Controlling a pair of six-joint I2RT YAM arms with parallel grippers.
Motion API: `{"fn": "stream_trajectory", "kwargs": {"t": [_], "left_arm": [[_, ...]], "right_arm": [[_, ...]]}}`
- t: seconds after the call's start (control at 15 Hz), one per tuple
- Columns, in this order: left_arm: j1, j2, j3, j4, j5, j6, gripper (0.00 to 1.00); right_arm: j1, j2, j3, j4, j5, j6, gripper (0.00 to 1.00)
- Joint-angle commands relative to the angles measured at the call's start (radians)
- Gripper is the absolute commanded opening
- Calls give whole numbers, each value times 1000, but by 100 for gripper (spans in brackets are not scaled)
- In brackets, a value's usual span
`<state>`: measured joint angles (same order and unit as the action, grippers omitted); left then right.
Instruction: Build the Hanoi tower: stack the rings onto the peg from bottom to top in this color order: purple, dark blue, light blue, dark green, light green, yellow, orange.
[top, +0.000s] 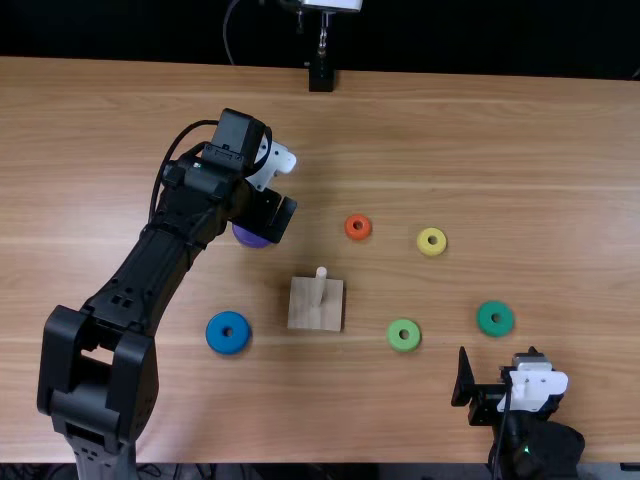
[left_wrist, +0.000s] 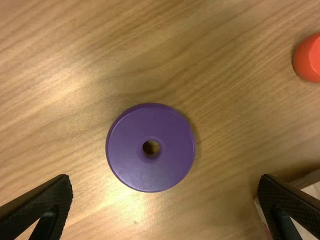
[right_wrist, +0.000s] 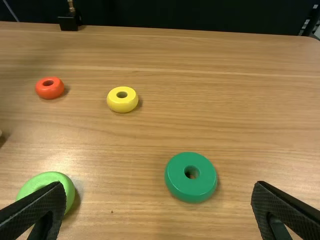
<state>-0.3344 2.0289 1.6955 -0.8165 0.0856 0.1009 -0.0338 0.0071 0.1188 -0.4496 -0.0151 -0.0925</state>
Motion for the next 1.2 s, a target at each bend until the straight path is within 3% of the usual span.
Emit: {"fn": "stream_trajectory", "kwargs": {"t": [0.0, 0.53, 0.8, 1.13], "left_arm": [[-14, 31, 41, 1, 8, 8, 100], [-11, 88, 38, -1, 6, 10, 100], [-8, 119, 30, 1, -25, 11, 100], [-3, 157, 32, 3, -25, 11, 100]], "right_arm": [[-12, -7, -119, -61, 10, 2, 100], [-12, -7, -119, -61, 10, 2, 100], [-12, -7, -119, -61, 10, 2, 100], [-12, -7, -119, -61, 10, 2, 100]]}}
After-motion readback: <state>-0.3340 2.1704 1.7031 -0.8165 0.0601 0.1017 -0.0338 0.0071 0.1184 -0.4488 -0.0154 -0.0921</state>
